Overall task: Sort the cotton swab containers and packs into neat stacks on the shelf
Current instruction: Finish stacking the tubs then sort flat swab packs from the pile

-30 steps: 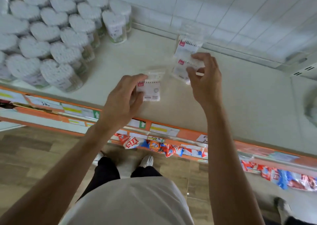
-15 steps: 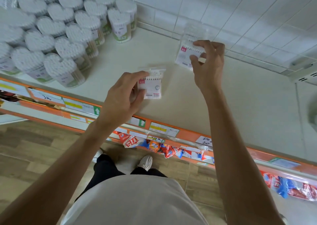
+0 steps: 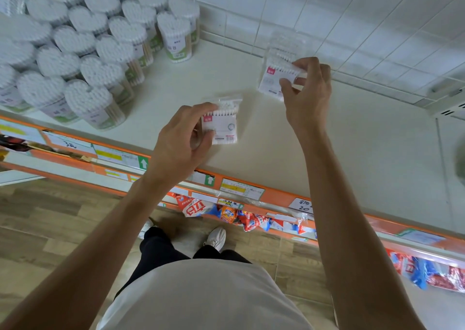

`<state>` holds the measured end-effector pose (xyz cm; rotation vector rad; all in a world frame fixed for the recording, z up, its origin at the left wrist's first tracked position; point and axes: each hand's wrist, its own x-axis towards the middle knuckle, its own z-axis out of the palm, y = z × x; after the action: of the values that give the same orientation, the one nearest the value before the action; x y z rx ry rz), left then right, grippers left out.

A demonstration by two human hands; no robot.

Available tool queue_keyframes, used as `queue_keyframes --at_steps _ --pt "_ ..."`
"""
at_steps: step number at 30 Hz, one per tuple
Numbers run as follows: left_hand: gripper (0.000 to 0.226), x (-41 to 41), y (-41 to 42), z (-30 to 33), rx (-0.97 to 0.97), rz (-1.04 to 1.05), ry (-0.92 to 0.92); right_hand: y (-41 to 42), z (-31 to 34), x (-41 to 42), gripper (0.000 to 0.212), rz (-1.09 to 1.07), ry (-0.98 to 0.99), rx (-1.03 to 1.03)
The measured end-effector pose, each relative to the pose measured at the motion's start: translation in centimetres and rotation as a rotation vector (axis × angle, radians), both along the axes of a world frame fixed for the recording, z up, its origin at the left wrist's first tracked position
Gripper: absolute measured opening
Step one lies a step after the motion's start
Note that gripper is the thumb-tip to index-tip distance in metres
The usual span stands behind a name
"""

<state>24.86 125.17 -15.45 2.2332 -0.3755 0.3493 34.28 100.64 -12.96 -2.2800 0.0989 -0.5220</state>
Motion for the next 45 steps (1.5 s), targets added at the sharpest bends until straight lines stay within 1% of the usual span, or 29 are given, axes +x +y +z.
queue_keyframes --at_steps 4,8,9,11,13,14,16,20,23,27,29,34,45 --pt "0.040 0.0 0.0 0.1 -0.019 0.006 0.023 0.2 0.0 -0.1 0.037 -0.010 0.006 0.003" --pt "0.037 0.1 0.2 0.7 -0.041 -0.038 0.054 -0.6 2.6 -2.5 0.052 -0.027 -0.007 -0.057" --pt "0.035 0.1 0.2 1.1 -0.042 -0.061 0.067 -0.7 3.5 -3.7 0.053 0.013 -0.024 -0.079" --pt "0.033 0.0 0.0 1.9 -0.043 -0.124 0.070 -0.4 5.1 -6.7 0.050 0.214 -0.007 -0.105" --pt "0.033 -0.1 -0.6 3.0 -0.047 -0.182 0.041 0.5 5.7 -9.5 0.048 0.402 0.120 -0.094" --pt "0.033 -0.1 -0.9 3.5 -0.038 -0.207 0.025 0.9 5.6 -10.6 0.048 0.430 0.176 -0.080" --pt "0.032 0.1 -1.6 4.0 0.004 -0.250 0.004 1.3 5.4 -11.6 0.045 0.391 0.202 -0.032" --pt "0.033 0.7 -2.9 4.3 0.020 -0.290 0.029 1.4 5.0 -11.6 0.038 0.285 0.116 0.074" --pt "0.037 1.4 -3.8 4.3 0.033 -0.313 0.035 1.0 4.4 -11.0 0.034 0.235 0.055 0.051" --pt "0.054 3.3 -4.3 4.5 0.111 -0.324 0.037 -0.5 3.3 -8.4 0.030 0.178 0.097 0.067" --pt "0.059 4.5 -4.4 4.8 0.126 -0.303 0.021 -1.4 2.7 -6.6 0.031 0.150 0.112 0.065" --pt "0.061 6.6 -4.1 5.5 0.198 -0.221 0.014 -2.0 2.2 -3.7 0.029 0.129 0.085 0.053" --pt "0.061 6.8 -4.0 4.9 0.232 -0.205 0.093 -1.7 1.5 -2.3 0.028 0.117 0.011 0.055"
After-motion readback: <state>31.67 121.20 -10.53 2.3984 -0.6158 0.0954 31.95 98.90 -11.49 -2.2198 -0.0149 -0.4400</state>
